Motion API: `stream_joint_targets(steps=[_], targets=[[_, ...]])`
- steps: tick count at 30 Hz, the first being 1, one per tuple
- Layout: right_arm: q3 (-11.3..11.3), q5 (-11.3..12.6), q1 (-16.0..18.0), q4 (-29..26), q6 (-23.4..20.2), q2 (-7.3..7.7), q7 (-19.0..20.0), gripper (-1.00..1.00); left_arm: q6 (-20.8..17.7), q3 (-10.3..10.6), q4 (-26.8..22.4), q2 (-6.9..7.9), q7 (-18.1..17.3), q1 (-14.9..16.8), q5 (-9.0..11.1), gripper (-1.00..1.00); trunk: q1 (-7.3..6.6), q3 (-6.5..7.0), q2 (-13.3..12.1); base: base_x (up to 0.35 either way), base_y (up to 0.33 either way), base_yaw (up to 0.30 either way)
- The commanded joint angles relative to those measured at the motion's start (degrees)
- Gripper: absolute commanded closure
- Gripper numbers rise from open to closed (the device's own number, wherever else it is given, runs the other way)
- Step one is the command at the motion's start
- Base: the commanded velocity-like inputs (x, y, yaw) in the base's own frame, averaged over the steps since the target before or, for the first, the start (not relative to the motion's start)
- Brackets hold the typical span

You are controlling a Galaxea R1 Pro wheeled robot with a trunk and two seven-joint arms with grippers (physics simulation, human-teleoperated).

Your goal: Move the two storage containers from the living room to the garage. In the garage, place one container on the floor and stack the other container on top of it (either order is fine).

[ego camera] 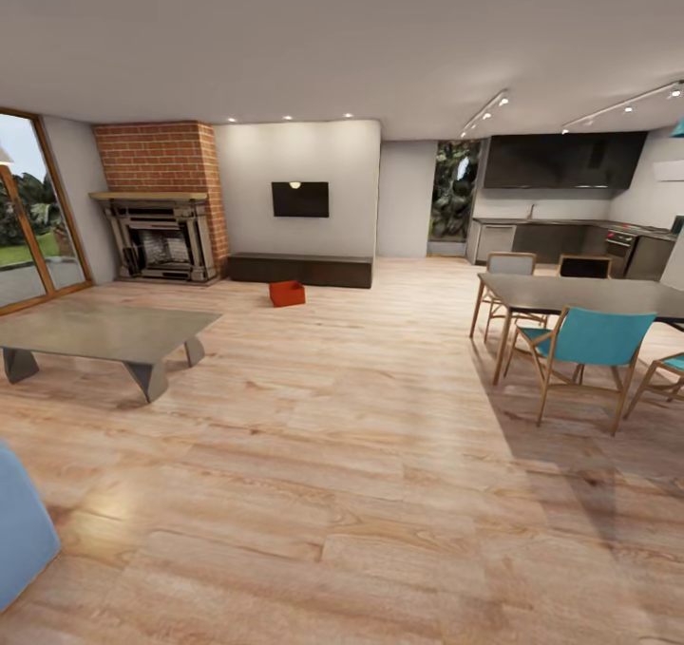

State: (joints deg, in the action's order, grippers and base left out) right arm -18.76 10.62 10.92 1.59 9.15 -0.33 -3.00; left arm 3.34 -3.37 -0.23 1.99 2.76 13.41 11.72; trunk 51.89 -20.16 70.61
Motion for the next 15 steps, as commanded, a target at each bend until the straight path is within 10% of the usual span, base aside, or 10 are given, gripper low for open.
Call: stream_joint_targets(steps=[1,15], targets=[[-0.5,0.5,0.1,0.2,0.3,-0.03,0.0,-1.00,0.2,-0.3,0.0,0.01,0.0,0.0,0.1,-1.00,0.03,-0.06,0.0,0.323,0.000,-0.001],[-0.5,0.5,0.1,0.2,0.3,-0.04,-0.1,-1.00,0.2,-0.3,0.0,0.04,0.0,0.0,0.1,-1.00,0.03,-0.06,0.0,0.323,0.000,0.000]])
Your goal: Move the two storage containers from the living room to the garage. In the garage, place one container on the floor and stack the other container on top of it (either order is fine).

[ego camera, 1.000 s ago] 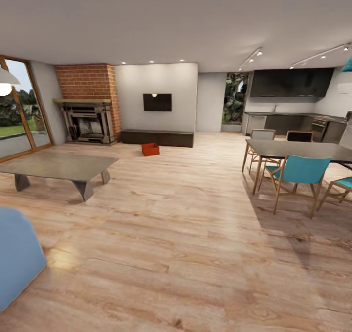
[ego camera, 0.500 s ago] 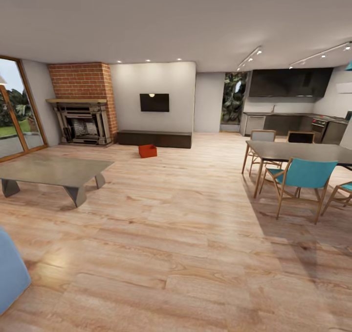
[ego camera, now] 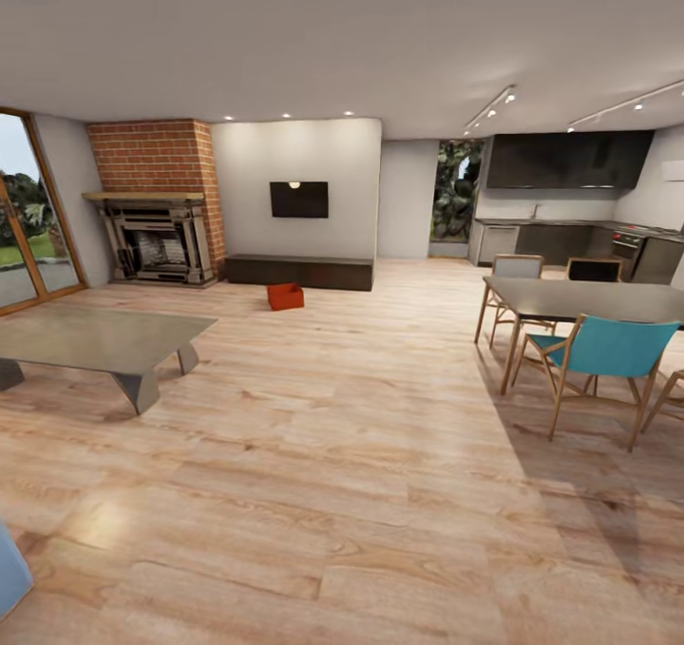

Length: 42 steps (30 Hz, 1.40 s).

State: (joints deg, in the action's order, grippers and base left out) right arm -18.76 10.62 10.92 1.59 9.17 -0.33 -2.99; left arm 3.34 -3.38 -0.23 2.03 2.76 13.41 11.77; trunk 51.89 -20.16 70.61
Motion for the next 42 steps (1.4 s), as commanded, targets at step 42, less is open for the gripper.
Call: stream_joint_targets(steps=[42], targets=[[-0.4,0.5,0.1,0.2,0.4,-0.31,-0.2,-1.00,0.2,-0.3,0.1,0.00,0.0,0.0,0.1,-1.00,0.03,-0.06,0.0,0.323,0.000,0.000]])
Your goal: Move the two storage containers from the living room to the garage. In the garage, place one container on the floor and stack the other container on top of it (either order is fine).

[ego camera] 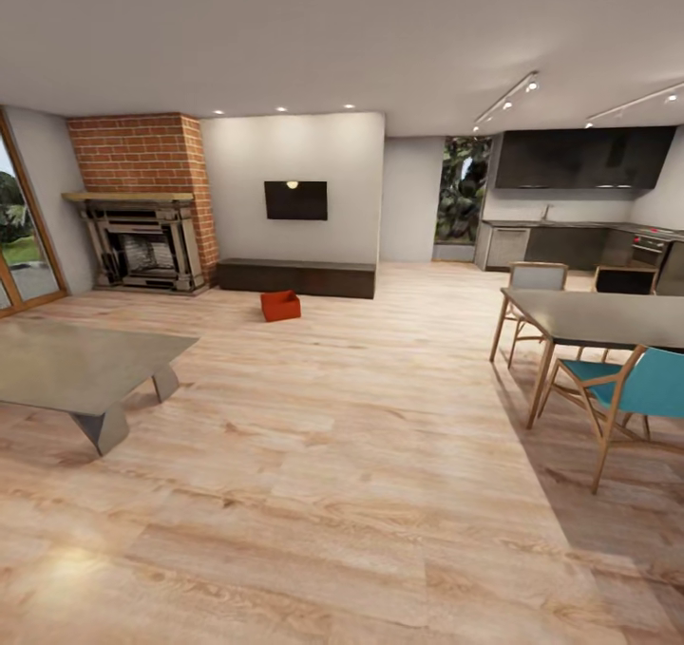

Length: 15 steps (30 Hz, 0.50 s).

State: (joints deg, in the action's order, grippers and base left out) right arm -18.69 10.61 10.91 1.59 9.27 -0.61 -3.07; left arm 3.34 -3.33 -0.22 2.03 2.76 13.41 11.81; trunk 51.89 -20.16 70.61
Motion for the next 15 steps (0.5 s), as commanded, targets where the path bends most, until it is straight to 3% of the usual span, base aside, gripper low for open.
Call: stream_joint_targets(steps=[1,15], targets=[[-0.5,0.6,0.1,0.2,0.4,-0.06,-0.1,-1.00,0.2,-0.3,0.0,-0.01,0.1,0.0,0.1,-1.00,0.03,-0.06,0.0,0.323,0.000,0.000],[-0.4,0.7,0.1,0.2,0.3,-0.26,-0.1,-1.00,0.2,-0.3,0.0,-0.09,0.1,0.0,0.0,-1.00,0.03,-0.06,0.0,0.323,0.000,0.000]])
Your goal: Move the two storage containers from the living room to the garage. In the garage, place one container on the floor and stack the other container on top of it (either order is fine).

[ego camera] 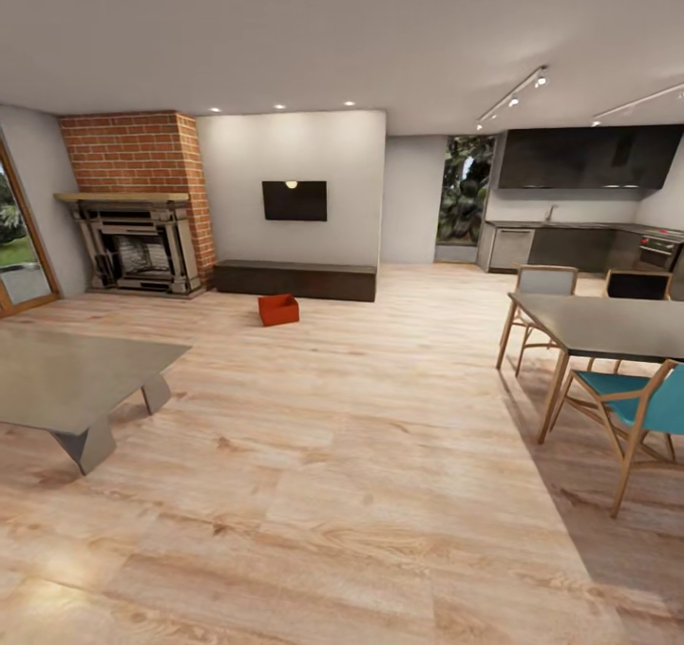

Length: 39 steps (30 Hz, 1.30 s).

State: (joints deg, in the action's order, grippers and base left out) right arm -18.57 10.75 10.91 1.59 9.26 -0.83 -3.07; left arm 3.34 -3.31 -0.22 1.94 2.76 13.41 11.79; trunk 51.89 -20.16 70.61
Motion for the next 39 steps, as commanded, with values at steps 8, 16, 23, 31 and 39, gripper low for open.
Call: stream_joint_targets(steps=[8,16,23,31,39], targets=[[-0.3,1.0,0.1,0.2,0.3,0.15,0.4,-1.00,0.2,-0.3,0.0,-0.01,0.1,0.0,0.0,-1.00,0.03,-0.06,0.0,0.323,0.000,0.000],[-0.2,1.2,0.1,0.2,0.3,0.38,0.6,-1.00,0.1,-0.3,0.0,0.01,0.1,0.0,0.0,-1.00,0.03,-0.06,0.0,0.323,0.000,0.000],[-0.4,0.7,0.1,0.2,0.4,0.54,-0.1,-1.00,0.1,-0.3,0.0,0.07,0.1,0.0,0.0,-1.00,0.03,-0.06,0.0,0.323,0.000,0.000],[-0.6,0.5,0.1,0.2,0.4,0.65,-0.2,-1.00,0.1,-0.3,0.0,0.08,0.1,0.0,0.0,-1.00,0.03,-0.06,0.0,0.323,0.000,0.000],[-0.7,0.5,0.1,0.2,0.3,0.66,-0.2,-1.00,0.1,-0.3,0.0,0.08,0.1,0.0,0.0,-1.00,0.03,-0.06,0.0,0.323,0.000,0.000]])
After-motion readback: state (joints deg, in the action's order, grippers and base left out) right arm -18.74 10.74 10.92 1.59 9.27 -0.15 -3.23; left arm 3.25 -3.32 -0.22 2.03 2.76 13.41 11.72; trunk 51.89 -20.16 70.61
